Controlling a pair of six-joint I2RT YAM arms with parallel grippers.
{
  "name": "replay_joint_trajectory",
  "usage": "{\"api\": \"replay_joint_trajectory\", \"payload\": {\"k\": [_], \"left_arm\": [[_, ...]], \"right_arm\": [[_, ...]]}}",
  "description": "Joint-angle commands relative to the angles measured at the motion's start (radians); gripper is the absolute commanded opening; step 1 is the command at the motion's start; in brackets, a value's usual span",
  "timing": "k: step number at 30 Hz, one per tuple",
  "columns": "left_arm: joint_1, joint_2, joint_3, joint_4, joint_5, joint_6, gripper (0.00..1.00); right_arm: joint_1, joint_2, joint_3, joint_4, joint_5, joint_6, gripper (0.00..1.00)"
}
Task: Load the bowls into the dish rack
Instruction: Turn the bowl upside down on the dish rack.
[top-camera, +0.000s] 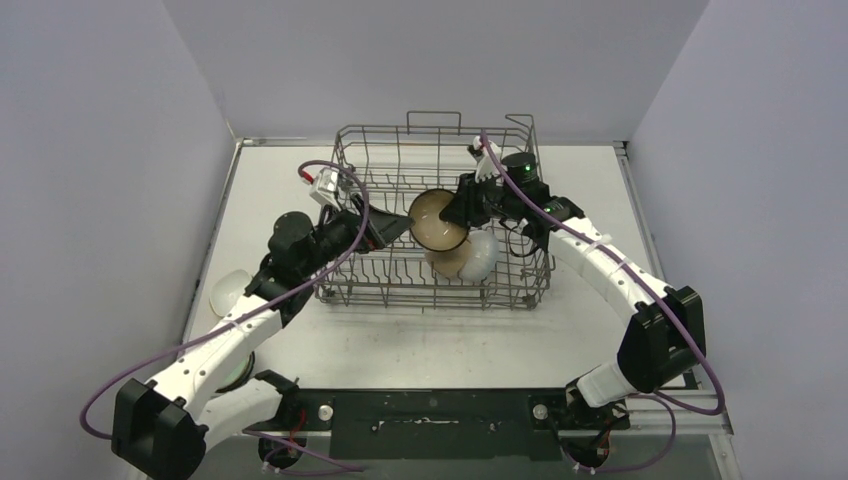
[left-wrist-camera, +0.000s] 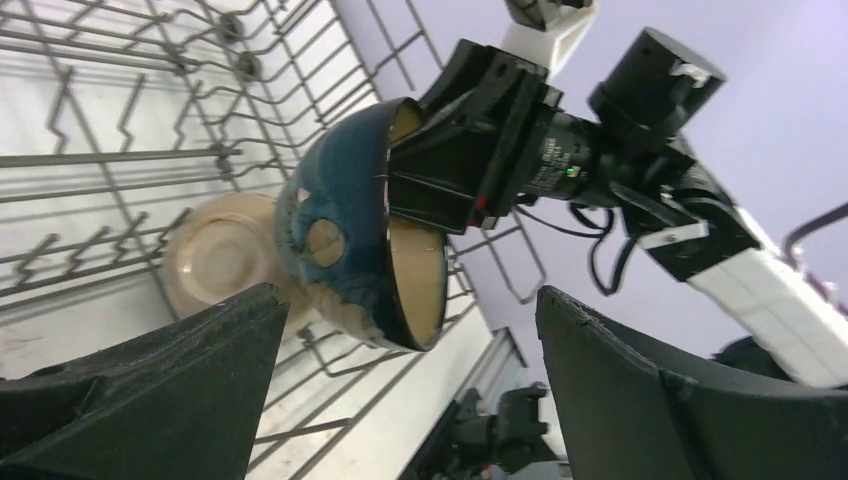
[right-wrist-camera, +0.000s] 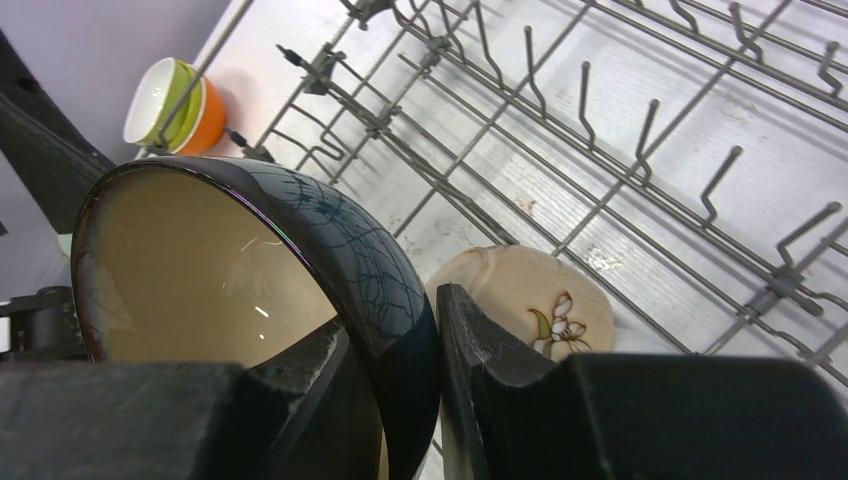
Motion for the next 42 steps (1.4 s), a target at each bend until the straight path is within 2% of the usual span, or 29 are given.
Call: {"api": "replay_joint_trajectory", "payload": {"k": [1, 4, 7, 14, 19, 22, 26, 32, 35, 38, 40, 42], "left_arm": [[0.002, 0.024, -0.010, 0.169, 0.099, -0.114, 0.96], [-0.008, 0.071, -0.019, 0.233, 0.132, -0.169, 0.96], [-0.033, 0.110, 0.002, 0.211, 0.127, -0.167, 0.96], [-0.070, 0.124, 0.013, 0.101, -0.006, -0.134, 0.96], [-0.076, 0.153, -0.008, 0.254, 0.037, -0.154, 0.99], [-0.077, 0.160, -0.026, 0.362, 0.069, -0.174, 0.91], [-0.083, 0.162, -0.024, 0.403, 0.077, -0.166, 0.83], [-0.084, 0.186, -0.007, 0.427, 0.133, -0.179, 0.49], [-0.080, 0.203, -0.005, 0.442, 0.158, -0.197, 0.32], [-0.072, 0.212, -0.006, 0.452, 0.161, -0.207, 0.18], [-0.064, 0.212, -0.002, 0.453, 0.157, -0.208, 0.11], [-0.052, 0.213, 0.003, 0.447, 0.151, -0.203, 0.09]], "right_arm": [[0.008, -0.059, 0.020, 0.173, -0.118, 0.065, 0.05], [0.010, -0.065, 0.023, 0.196, -0.140, 0.087, 0.05], [0.016, -0.071, 0.027, 0.211, -0.149, 0.100, 0.05], [0.026, -0.080, 0.032, 0.222, -0.147, 0.108, 0.05], [0.032, -0.079, 0.035, 0.237, -0.168, 0.122, 0.05], [0.032, -0.078, 0.033, 0.251, -0.180, 0.133, 0.05], [0.033, -0.076, 0.030, 0.256, -0.197, 0.148, 0.05], [0.032, -0.071, 0.032, 0.256, -0.182, 0.147, 0.06], [0.031, -0.071, 0.039, 0.255, -0.169, 0.143, 0.19], [0.029, -0.071, 0.049, 0.226, -0.139, 0.120, 0.42], [0.029, -0.072, 0.056, 0.195, -0.110, 0.100, 0.58], [0.028, -0.077, 0.061, 0.169, -0.080, 0.082, 0.73]]}}
